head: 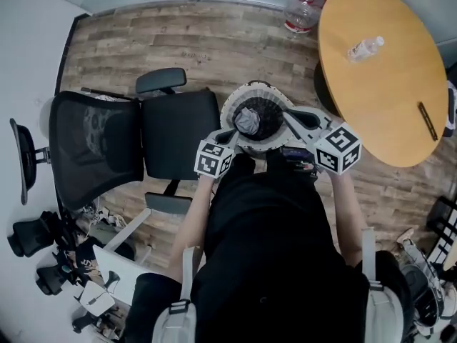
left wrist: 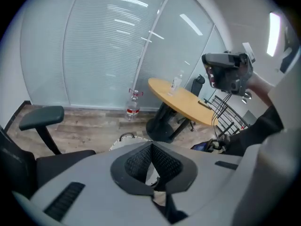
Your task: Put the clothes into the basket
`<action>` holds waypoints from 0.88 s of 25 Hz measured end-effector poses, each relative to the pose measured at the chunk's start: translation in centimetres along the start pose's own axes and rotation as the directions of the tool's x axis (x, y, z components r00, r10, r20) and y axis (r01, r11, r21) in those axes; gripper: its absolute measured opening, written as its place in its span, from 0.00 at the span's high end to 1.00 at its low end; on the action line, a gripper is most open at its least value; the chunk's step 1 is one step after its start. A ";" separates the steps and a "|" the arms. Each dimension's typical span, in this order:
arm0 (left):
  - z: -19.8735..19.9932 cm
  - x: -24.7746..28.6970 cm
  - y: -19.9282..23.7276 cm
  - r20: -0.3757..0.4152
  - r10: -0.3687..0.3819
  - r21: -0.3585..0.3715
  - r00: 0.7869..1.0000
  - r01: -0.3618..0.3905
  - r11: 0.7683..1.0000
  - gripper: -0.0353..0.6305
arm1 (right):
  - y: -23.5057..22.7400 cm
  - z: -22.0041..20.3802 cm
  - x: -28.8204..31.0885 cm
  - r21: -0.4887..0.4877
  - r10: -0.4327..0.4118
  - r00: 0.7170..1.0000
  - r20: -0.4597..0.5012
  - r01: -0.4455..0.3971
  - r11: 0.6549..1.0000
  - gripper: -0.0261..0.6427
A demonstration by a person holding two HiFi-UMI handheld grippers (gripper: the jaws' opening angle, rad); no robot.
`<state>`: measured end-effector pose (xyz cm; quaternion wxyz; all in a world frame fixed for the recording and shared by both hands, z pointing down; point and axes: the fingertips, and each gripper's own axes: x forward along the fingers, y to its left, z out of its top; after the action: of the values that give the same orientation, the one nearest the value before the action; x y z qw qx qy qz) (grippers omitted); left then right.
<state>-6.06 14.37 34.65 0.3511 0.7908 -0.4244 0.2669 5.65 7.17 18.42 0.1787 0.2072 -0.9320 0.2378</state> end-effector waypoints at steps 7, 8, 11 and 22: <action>6.7 -7.5 -0.5 0.249 -0.034 0.047 0.968 0.023 0.999 0.93 | 3.8 3.8 1.4 -0.082 0.054 0.995 0.080 -0.048 0.995 0.94; 7.6 -8.4 -0.7 0.280 -0.040 0.057 0.959 0.025 0.998 0.93 | 4.3 4.3 1.4 -0.088 0.061 0.994 0.094 -0.053 0.995 0.94; 9.6 -11.2 -1.2 0.370 -0.058 0.078 0.927 0.031 0.996 0.93 | 5.4 5.7 1.3 -0.110 0.079 0.988 0.129 -0.065 0.992 0.94; 10.3 -17.0 -2.1 0.476 -0.123 0.146 0.871 0.060 0.987 0.93 | 9.0 5.4 1.8 -0.117 0.113 0.978 0.174 -0.094 0.989 0.94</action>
<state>-11.43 15.38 15.43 0.1954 0.8722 -0.4429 0.0706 -1.38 11.04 11.43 0.0920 0.1691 -0.9654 0.1762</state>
